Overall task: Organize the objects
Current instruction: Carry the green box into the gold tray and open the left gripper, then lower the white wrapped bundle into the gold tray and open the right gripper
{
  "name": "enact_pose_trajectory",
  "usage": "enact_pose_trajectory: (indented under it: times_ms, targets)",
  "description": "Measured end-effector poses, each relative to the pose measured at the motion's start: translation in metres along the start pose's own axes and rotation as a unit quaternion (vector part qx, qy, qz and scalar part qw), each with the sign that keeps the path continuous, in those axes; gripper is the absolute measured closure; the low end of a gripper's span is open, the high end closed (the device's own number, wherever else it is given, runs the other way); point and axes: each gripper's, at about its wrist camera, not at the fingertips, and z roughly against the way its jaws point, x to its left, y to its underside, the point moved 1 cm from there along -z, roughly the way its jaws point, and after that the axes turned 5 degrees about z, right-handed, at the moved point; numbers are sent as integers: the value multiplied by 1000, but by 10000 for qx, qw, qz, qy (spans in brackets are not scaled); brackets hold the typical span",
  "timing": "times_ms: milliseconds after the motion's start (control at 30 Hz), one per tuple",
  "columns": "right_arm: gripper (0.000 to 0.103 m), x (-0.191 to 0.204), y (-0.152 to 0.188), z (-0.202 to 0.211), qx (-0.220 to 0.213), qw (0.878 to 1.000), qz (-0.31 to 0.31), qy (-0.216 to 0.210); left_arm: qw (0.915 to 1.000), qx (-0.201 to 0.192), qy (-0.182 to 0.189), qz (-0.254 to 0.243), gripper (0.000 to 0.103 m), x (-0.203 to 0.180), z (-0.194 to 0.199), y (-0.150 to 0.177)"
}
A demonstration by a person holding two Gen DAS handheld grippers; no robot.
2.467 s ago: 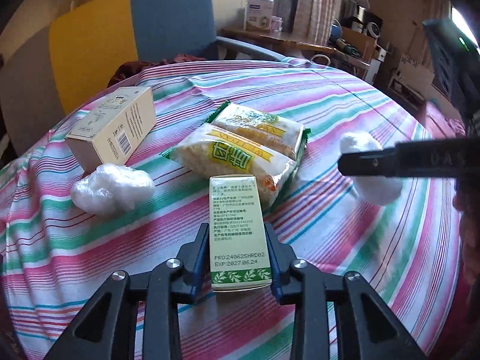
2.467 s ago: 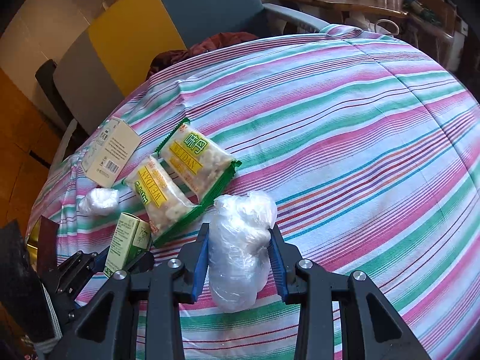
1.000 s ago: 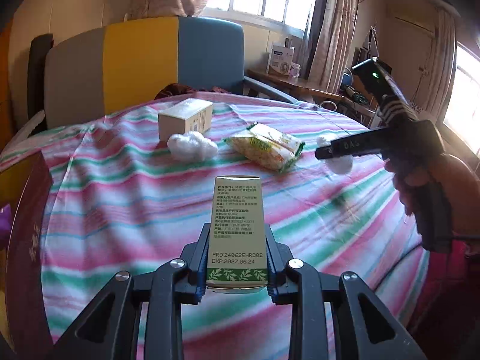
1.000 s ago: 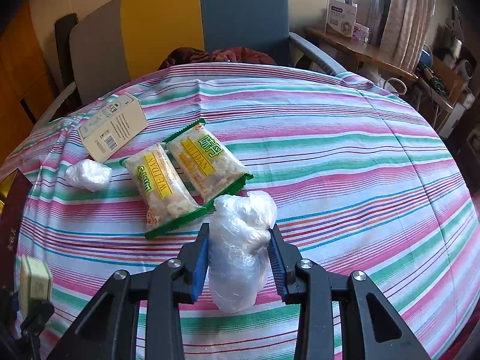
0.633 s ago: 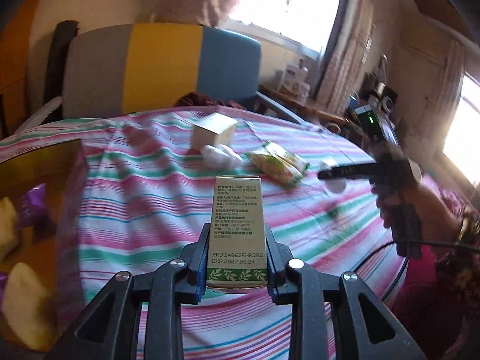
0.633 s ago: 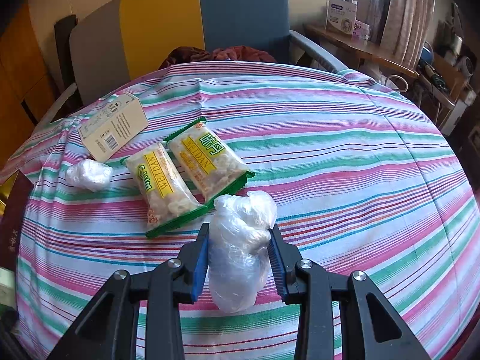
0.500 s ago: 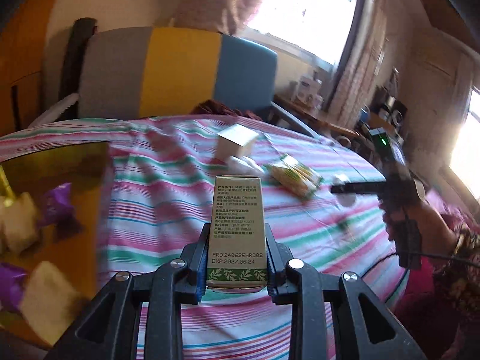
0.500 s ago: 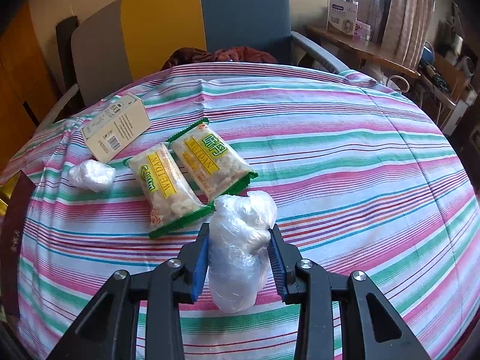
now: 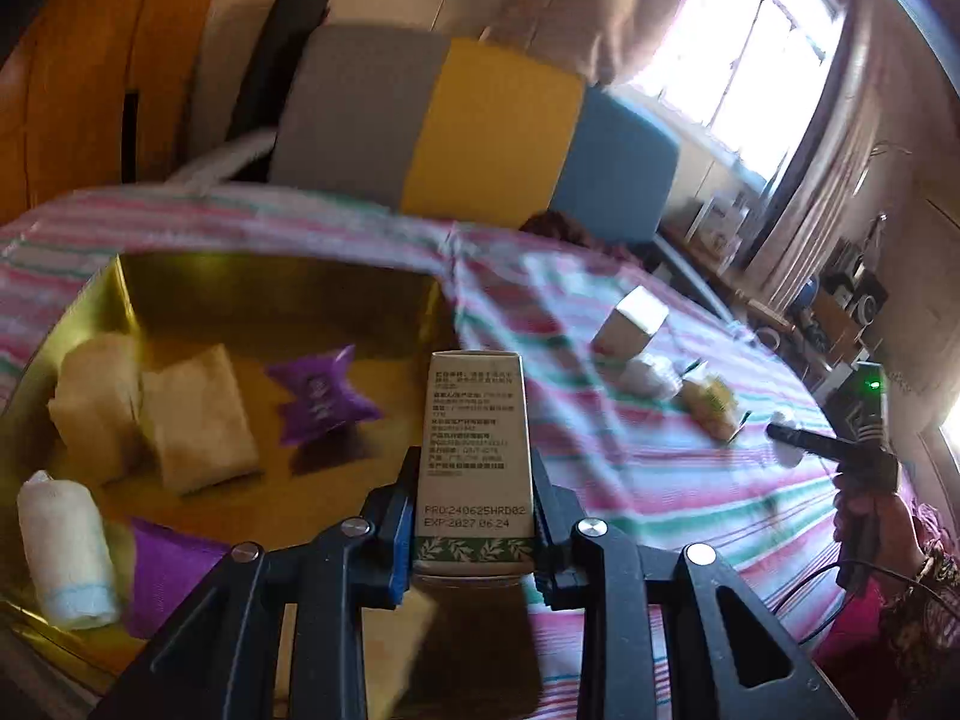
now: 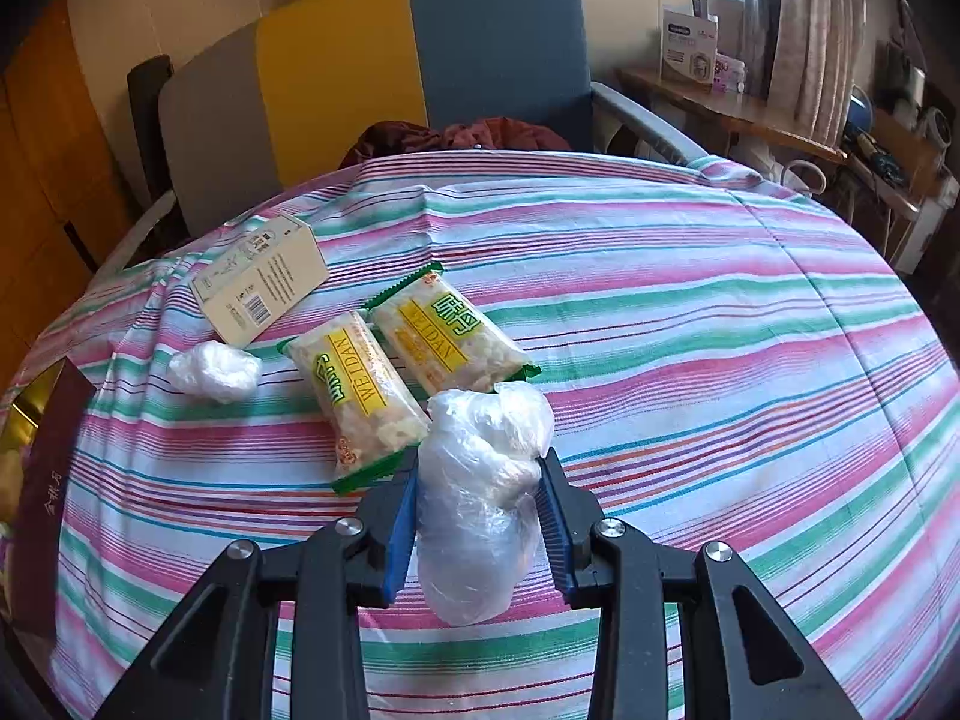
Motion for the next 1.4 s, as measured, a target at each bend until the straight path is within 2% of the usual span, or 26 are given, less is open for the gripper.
enact_pose_trajectory:
  times_ms: [167, 367, 600, 667, 767, 933, 1133, 1300, 1400]
  targets:
    - [66, 3, 0, 1, -66, 10000, 42, -23, 9994, 302, -166, 101, 73, 17, -14, -3]
    - [66, 5, -1, 2, -125, 9999, 100, -9, 9981, 542, -272, 60, 73, 19, -31, -3]
    - [66, 8, 0, 1, -127, 9998, 161, -13, 9969, 719, -248, 212, 73, 23, -43, -3]
    - [66, 8, 0, 1, -141, 9997, 176, -16, 9962, 814, -134, 282, 73, 24, -46, -3]
    - [66, 8, -1, 2, -151, 9997, 170, -21, 9957, 863, -85, 322, 69, 23, -46, -1]
    - [66, 7, -2, 5, -216, 9997, 135, -30, 9966, 785, -169, 189, 68, 19, -40, 4]
    - [66, 12, -5, 15, -485, 9985, 230, -86, 9984, 404, -386, -65, 67, 14, -21, 10]
    - [66, 29, -6, 27, -782, 9947, 620, -228, 9980, 38, -597, -201, 63, 14, -1, 17]
    - [66, 47, -6, 29, -746, 9921, 962, -303, 9977, -21, -636, -244, 61, 16, 6, 20]
